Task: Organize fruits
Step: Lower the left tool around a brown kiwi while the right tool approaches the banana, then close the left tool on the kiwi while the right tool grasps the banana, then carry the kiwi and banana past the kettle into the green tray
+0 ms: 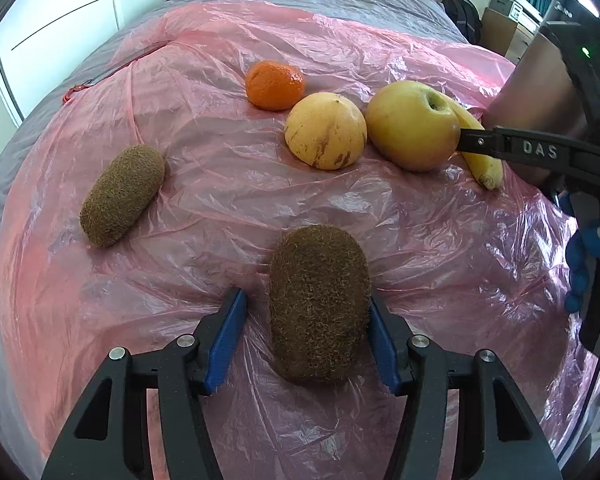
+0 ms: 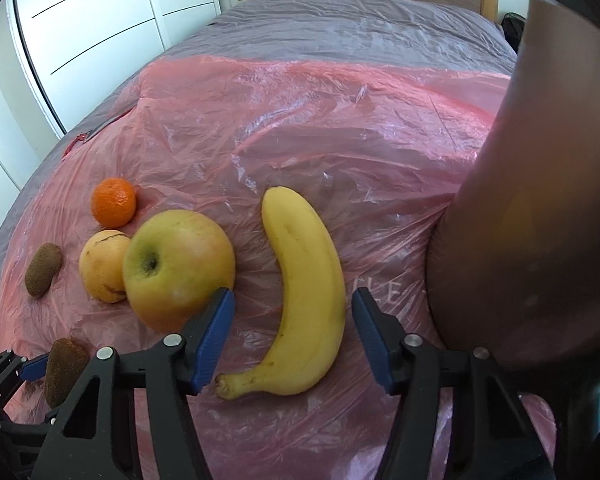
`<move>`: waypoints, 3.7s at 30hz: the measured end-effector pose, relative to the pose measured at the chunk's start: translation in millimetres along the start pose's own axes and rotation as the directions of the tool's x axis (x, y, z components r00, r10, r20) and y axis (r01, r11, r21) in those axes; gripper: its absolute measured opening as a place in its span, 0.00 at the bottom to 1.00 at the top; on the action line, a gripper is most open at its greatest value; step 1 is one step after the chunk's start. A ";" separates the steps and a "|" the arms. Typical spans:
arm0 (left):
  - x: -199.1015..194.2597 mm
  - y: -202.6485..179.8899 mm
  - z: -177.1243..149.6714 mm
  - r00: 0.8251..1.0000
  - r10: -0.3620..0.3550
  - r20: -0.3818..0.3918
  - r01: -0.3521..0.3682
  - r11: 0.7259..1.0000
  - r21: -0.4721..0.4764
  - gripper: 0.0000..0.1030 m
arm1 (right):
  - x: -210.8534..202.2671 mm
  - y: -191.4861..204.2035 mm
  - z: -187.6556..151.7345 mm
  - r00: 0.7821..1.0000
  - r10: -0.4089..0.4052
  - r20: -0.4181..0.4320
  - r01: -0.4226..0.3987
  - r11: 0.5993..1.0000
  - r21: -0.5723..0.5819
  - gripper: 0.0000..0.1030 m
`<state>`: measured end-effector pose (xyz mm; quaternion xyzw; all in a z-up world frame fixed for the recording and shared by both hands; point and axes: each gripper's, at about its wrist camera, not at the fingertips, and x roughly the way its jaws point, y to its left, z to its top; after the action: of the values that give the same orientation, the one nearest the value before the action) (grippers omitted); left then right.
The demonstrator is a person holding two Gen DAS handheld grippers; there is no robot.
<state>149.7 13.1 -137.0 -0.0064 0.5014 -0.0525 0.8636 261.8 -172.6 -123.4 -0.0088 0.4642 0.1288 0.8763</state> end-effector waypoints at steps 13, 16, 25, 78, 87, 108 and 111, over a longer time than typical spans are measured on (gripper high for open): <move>2.5 -12.0 5.0 0.999 0.013 -0.042 -0.010 0.998 0.059 0.36 | 17.6 -15.1 6.1 0.998 0.017 -0.058 -0.016 1.000 0.020 0.44; 1.7 -12.2 5.2 0.999 0.011 -0.042 -0.009 0.998 0.058 0.36 | 16.7 -16.2 6.0 0.998 0.022 -0.059 -0.021 1.000 0.018 0.43; -5.1 -12.8 3.8 0.999 0.005 -0.032 -0.004 0.999 0.050 0.36 | 10.8 -10.7 7.5 0.999 -0.009 -0.042 0.009 1.000 -0.002 0.42; -137.4 -94.9 -29.0 0.991 -0.081 0.108 0.061 0.983 0.172 0.36 | -171.5 -12.3 -108.4 0.997 0.026 0.072 -0.026 1.000 0.005 0.43; -144.1 -156.9 -32.1 0.978 -0.203 0.039 0.188 0.951 0.245 0.36 | -212.0 -72.5 -144.3 0.995 -0.021 0.103 0.008 0.993 0.117 0.43; -123.4 -342.2 32.8 0.928 -0.371 -0.023 0.343 0.829 0.441 0.36 | -253.6 -271.6 -143.2 0.952 -0.223 0.209 0.136 0.921 0.364 0.43; -113.6 -366.5 51.0 0.924 -0.381 -0.009 0.343 0.820 0.458 0.36 | -252.6 -303.7 -131.2 0.940 -0.271 0.209 0.177 0.908 0.379 0.43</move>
<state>107.2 -342.5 10.1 0.0968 0.4288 -0.3301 0.8353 91.1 -538.8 -23.7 0.1124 0.3580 -0.0591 0.9251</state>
